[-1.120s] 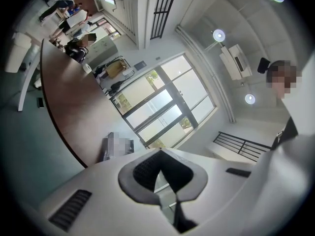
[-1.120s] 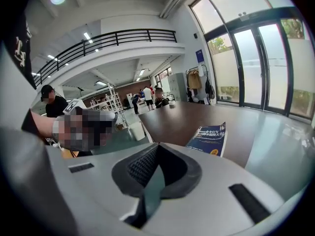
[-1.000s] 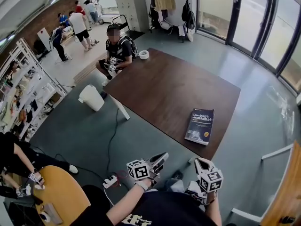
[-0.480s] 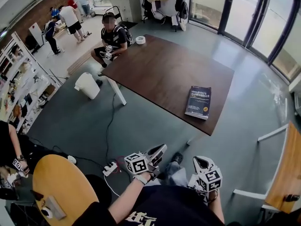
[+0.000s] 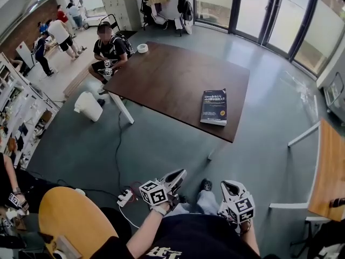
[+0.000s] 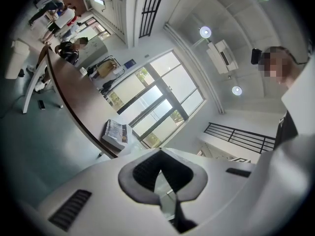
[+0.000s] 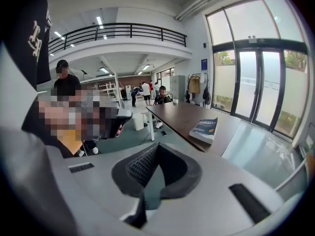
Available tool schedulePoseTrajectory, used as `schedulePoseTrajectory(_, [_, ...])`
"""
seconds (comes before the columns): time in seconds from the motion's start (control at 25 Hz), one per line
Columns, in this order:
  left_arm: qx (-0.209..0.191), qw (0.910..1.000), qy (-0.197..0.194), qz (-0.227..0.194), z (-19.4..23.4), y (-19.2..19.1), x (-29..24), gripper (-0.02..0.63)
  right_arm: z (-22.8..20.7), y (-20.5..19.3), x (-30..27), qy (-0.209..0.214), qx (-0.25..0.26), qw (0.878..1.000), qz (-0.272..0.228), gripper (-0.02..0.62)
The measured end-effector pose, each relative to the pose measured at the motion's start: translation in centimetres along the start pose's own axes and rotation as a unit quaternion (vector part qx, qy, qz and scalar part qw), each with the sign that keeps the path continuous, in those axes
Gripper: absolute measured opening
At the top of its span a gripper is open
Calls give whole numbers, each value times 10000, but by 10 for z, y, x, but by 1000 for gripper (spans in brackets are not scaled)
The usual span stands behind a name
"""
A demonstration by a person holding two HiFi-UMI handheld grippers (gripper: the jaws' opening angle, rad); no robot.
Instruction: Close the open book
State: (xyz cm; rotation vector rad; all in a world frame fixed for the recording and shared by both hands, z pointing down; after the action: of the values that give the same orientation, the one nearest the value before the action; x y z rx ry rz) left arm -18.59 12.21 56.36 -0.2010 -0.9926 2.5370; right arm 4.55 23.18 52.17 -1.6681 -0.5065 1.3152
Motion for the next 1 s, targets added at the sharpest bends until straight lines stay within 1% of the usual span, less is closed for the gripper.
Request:
schedulePoseTrajectory(0.08, [5, 10000, -18, 60, -4, -6, 3, 3, 2, -1, 6, -47, 11, 10000, -16, -14])
schedulePoseTrajectory(0.16, [-51, 9999, -20, 87, -8, -9, 6, 3, 3, -7, 10, -24, 3, 10000, 0, -12])
schedulePoseTrajectory(0.24, [-119, 9999, -7, 76, -12, -12, 5, 3, 3, -4, 16, -45, 18, 10000, 6, -12])
schedulePoseTrajectory(0.4, [-323, 9994, -23, 110, -21, -21, -5, 3, -4, -23, 21, 31, 58, 10000, 41, -12])
schedulePoseTrajectory(0.56, [-459, 9988, 58, 186, -29, -27, -8, 3, -5, -32, 22, 236, 63, 9996, 166, -13])
schedulePoseTrajectory(0.68, [-551, 9984, 130, 55, -38, -23, -10, 3, -10, -27, 22, 411, 190, 9988, 183, -12])
schedulePoseTrajectory(0.76, [-644, 9978, 181, -13, -44, -22, -11, 3, -15, -23, 20, 616, 247, 9977, 149, -14])
schedulePoseTrajectory(0.88, [-844, 9964, 127, -9, -58, -28, -23, 3, -28, -19, 20, 881, 386, 9953, 74, -14])
schedulePoseTrajectory(1.0, [-1070, 9941, 47, 143, -81, -42, -42, 3, -43, -23, 35, 935, 434, 9947, 10, -14])
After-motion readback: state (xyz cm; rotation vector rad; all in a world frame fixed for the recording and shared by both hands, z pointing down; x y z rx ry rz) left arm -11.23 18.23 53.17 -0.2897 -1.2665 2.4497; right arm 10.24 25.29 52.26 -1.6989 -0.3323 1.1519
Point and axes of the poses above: the fingertips, and each gripper's own axes: x backward along the fingers, z to its left, y out of its top, the point moved 7 cm from there along x, backward along the fingers, and after that the axes turned 1 degree about -y, right-handed, at the moved point
